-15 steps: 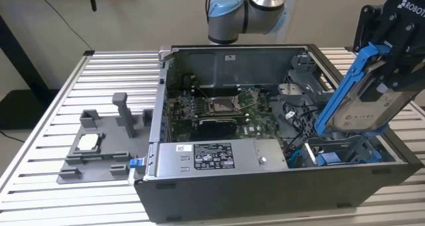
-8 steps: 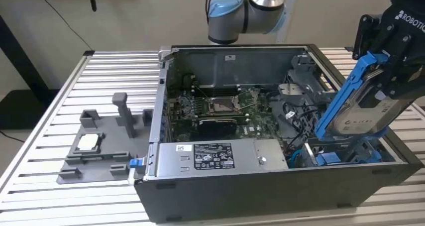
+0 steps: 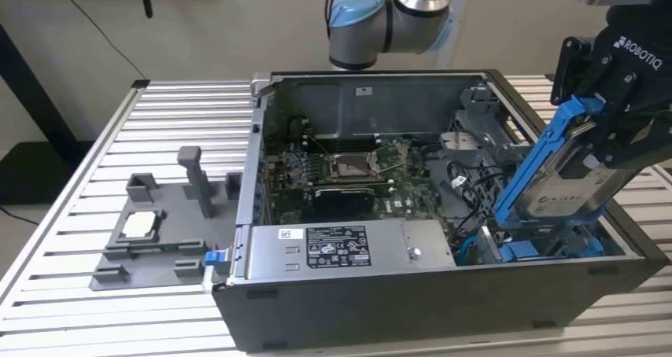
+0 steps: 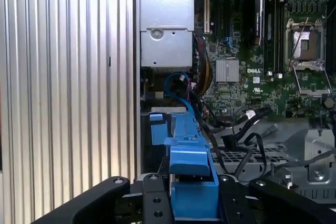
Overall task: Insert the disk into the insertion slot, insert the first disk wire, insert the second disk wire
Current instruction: 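Insert the disk into the insertion slot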
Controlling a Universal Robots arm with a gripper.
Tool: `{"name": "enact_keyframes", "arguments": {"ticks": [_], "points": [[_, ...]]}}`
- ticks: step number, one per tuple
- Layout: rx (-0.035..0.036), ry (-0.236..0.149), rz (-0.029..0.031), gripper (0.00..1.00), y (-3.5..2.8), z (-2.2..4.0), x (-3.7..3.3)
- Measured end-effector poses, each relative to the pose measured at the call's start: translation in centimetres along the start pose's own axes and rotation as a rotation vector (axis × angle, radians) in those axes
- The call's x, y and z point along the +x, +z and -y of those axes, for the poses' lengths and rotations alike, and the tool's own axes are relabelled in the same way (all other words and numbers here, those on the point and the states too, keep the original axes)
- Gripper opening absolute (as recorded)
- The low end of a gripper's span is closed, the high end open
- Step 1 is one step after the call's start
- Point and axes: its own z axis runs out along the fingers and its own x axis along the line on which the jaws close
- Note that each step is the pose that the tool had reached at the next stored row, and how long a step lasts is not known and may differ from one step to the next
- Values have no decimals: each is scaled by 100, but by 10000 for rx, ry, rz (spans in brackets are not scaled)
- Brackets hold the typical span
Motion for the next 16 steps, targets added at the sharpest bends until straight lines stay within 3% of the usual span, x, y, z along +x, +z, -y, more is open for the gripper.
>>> {"name": "enact_keyframes", "arguments": {"ticks": [10,16], "points": [[-3,-4,161,33,157,32,5],[-3,-6,169,33,233,63,7]]}}
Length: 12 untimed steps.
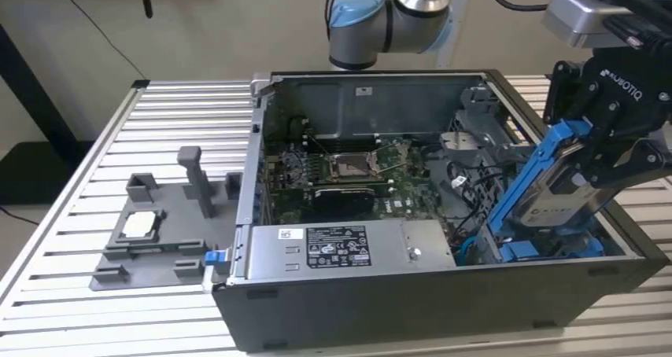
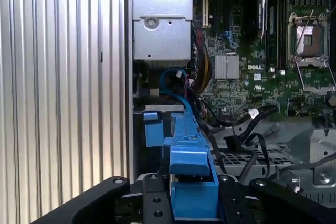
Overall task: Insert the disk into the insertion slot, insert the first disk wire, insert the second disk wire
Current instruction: 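Insert the disk into the insertion slot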
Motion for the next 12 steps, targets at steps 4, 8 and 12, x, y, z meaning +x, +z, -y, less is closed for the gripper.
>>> {"name": "enact_keyframes", "arguments": {"ticks": [4,8,12], "points": [[-1,5,-15,33,51,2,4],[-42,0,8,33,78,12,5],[-216,13,-57,33,21,31,0]]}}
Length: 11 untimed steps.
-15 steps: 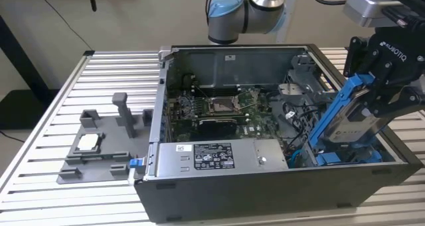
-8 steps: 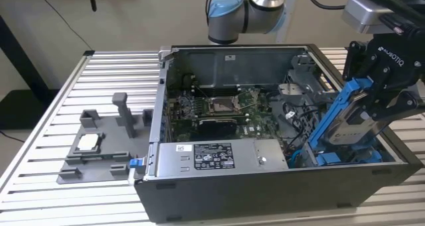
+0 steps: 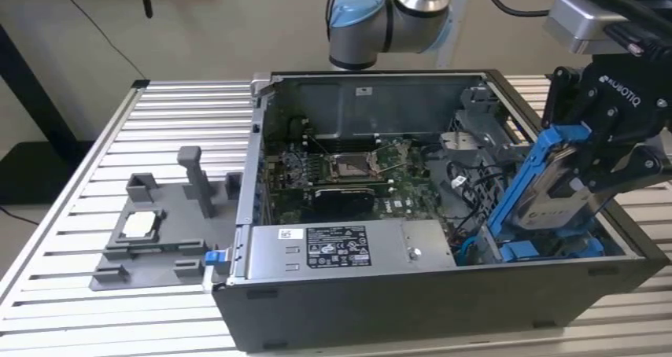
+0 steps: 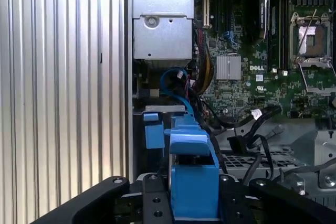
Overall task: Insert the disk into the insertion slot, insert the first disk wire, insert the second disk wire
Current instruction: 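Insert the disk into the insertion slot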
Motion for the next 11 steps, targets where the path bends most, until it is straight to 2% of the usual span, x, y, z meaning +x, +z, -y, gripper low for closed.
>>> {"name": "enact_keyframes", "arguments": {"ticks": [3,5,7,11], "points": [[-134,9,-32,33,-18,25,-1],[-290,19,-68,33,-23,52,-2],[-385,25,-87,33,-23,75,-2],[-393,26,-76,33,2,85,-1]]}}
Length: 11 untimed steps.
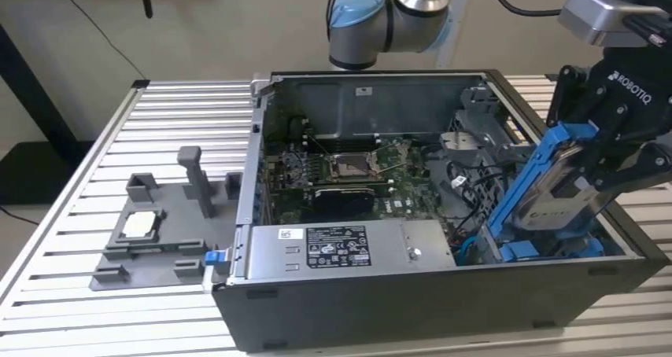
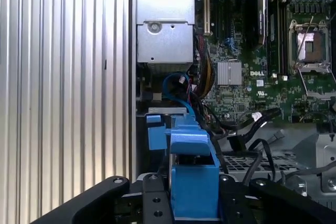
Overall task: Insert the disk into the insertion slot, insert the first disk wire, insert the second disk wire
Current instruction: 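Insert the disk into the insertion slot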
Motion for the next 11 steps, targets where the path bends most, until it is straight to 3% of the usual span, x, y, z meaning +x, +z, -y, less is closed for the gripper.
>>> {"name": "enact_keyframes", "arguments": {"ticks": [11], "points": [[-2,-8,68,33,159,37,6]]}}
